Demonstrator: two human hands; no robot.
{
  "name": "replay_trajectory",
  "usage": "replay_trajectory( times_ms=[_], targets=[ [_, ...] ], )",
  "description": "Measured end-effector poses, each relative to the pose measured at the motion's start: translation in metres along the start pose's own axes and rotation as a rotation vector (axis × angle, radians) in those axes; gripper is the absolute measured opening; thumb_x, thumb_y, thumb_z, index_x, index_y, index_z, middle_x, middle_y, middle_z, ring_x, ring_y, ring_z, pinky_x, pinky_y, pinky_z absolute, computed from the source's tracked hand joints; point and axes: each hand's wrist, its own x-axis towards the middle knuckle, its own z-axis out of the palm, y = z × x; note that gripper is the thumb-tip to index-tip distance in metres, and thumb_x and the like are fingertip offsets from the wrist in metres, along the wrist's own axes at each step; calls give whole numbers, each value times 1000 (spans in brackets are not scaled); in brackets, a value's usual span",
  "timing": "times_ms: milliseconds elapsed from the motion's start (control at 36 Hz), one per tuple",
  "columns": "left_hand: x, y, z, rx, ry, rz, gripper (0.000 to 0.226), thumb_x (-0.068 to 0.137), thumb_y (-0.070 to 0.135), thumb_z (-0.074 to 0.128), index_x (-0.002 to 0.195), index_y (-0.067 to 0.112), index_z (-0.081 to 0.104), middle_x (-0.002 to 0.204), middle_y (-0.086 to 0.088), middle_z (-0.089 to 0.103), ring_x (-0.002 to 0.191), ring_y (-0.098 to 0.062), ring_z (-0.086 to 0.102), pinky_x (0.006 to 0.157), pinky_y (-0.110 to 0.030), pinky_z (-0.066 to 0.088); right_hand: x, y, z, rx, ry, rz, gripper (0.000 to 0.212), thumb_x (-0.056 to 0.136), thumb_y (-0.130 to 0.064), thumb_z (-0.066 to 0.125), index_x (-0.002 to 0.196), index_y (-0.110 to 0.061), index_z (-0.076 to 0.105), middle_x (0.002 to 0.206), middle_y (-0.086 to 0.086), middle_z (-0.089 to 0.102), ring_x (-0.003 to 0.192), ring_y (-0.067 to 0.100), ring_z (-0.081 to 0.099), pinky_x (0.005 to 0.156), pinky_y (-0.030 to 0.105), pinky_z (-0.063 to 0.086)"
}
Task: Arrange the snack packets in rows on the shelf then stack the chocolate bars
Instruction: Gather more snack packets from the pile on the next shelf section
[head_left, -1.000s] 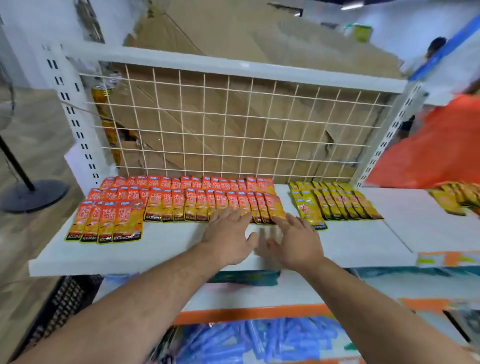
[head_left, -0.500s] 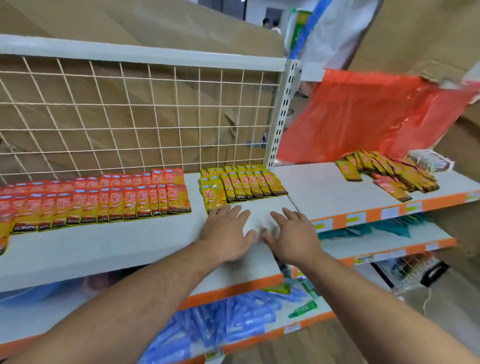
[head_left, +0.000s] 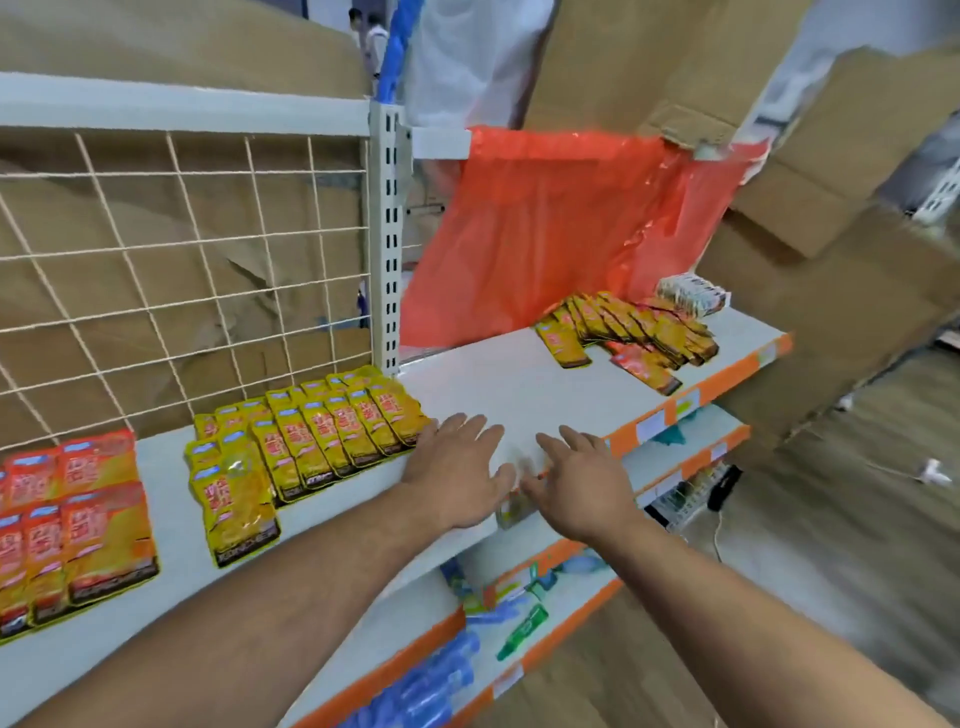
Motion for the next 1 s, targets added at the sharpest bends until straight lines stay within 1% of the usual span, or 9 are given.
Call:
replay_trajectory(
  times_ms=[83,194,306,472,639,750,833,917,1000],
  targets=[
    [33,5,1,-7,-3,50,61,96,56,35,151,27,33,158,0,32,145,-24,24,118,-43,18,19,17,-6,7,-6,67,69,94,-60,47,153,-28,34,161,7,29,147,30,25,118,47,28],
    [72,13,1,-11,-55,107,61,99,54,31,153,27,27,161,1,25,147,-23,18,120,-43,12,37,33,-12,28,20,133,67,94,-59,48,153,-29,35,161,5,29,146,27,25,118,44,28],
    [106,20,6,-18,-65,141,62,99,55,30,154,27,26,161,2,24,148,-22,17,119,-42,11,56,50,-17,64,11,182,67,95,-58,49,154,-29,34,162,3,27,148,26,22,118,44,28],
    [153,39,14,-28,-76,173,62,98,55,31,154,28,27,161,2,25,148,-22,19,120,-42,12,83,81,-21,66,8,195,67,95,-57,50,154,-29,33,162,4,27,148,27,23,118,43,27],
    [203,64,29,-26,-82,152,63,97,56,33,154,28,28,161,1,26,148,-23,20,121,-43,13,122,131,-20,99,7,176,67,95,-55,51,154,-27,34,162,5,28,148,27,23,119,43,25],
    [244,85,39,-5,-49,137,63,97,56,35,153,27,31,159,2,31,145,-22,24,119,-42,17,158,171,-23,81,26,145,66,93,-54,52,152,-28,36,159,7,33,145,29,28,117,43,28],
    [278,106,46,0,-14,102,64,95,57,34,150,26,35,156,0,37,144,-24,29,117,-43,22,185,203,-32,99,48,126,62,92,-51,55,148,-27,42,154,7,39,141,30,34,111,42,36],
    [309,131,55,-14,44,64,73,85,61,20,140,23,50,142,-2,52,133,-25,42,111,-42,31,211,237,-40,105,60,97,57,91,-52,55,142,-26,49,148,5,46,135,30,41,105,42,42],
    [339,158,62,-20,102,29,69,84,57,23,132,22,57,130,-2,61,124,-27,51,105,-40,39,233,273,-48,132,80,57,59,88,-53,58,139,-26,53,141,3,52,132,30,46,104,40,44]
  ],
)
